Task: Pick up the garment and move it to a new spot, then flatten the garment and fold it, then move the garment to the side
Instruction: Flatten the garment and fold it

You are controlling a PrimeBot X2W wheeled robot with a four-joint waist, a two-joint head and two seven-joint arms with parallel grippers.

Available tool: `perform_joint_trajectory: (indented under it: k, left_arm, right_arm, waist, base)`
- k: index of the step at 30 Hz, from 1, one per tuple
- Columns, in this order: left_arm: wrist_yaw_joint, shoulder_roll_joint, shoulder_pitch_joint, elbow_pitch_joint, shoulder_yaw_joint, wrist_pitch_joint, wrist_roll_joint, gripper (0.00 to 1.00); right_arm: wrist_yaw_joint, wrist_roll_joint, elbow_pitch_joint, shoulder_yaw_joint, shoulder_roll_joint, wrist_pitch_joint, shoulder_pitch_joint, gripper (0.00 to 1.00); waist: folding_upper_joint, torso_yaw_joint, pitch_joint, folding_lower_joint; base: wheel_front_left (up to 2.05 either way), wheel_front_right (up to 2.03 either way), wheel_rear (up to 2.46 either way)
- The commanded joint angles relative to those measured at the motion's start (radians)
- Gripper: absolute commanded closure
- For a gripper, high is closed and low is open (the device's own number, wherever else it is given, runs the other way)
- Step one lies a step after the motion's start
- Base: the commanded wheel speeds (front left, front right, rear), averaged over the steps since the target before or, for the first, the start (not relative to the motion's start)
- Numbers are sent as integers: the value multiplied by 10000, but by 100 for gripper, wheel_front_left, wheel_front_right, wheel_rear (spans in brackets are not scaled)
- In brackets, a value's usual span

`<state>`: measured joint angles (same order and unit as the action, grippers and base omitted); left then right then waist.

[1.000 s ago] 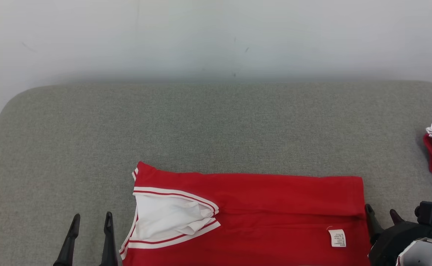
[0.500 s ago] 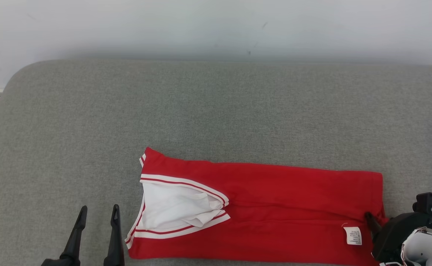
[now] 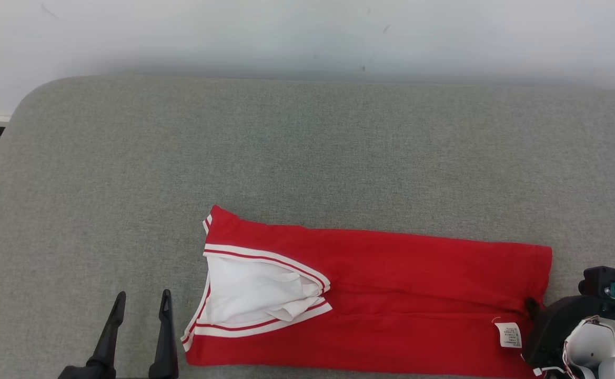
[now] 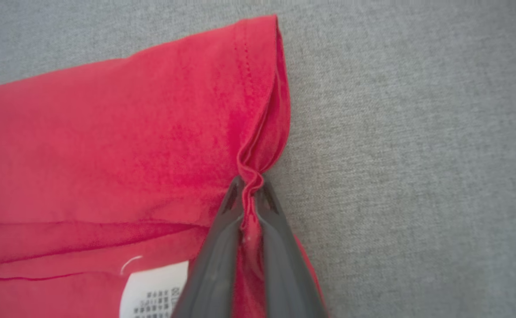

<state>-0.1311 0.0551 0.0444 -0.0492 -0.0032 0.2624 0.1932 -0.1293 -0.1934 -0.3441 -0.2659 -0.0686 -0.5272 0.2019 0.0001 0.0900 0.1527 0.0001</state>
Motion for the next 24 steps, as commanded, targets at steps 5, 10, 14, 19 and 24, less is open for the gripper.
perform_joint_trajectory:
  k: [5, 10, 14, 19, 24]
  left_arm:
    - [12, -26, 113, 18, 54, 28, 50, 0]
    - [11, -30, 216, 49, 87, 28, 66, 0]
    - [13, -36, 318, 73, 97, 28, 68, 0]
    - [12, -41, 411, 80, 109, 28, 87, 0]
    - [12, -45, 513, 66, 102, 28, 99, 0]
  right_arm:
    - [3, 300, 281, -578, 5, 373, -24, 100]
    - [3, 418, 694, -1390, -105, 444, -169, 100]
    - [3, 525, 1112, -2078, -266, 420, -371, 100]
    - [3, 766, 1660, -2875, -501, 526, -574, 100]
    - [4, 1020, 2101, -3297, -645, 528, -656, 100]
  waist:
    - [-1, -138, -150, -1]
    - [-1, -287, -295, -1]
    - [-1, -394, -397, -1]
    - [-1, -522, -559, -1]
    - [-1, -604, -696, -1]
  base:
    - [0, 0, 0]
    - [0, 0, 0]
    - [0, 0, 0]
    - [0, 0, 0]
    - [0, 0, 0]
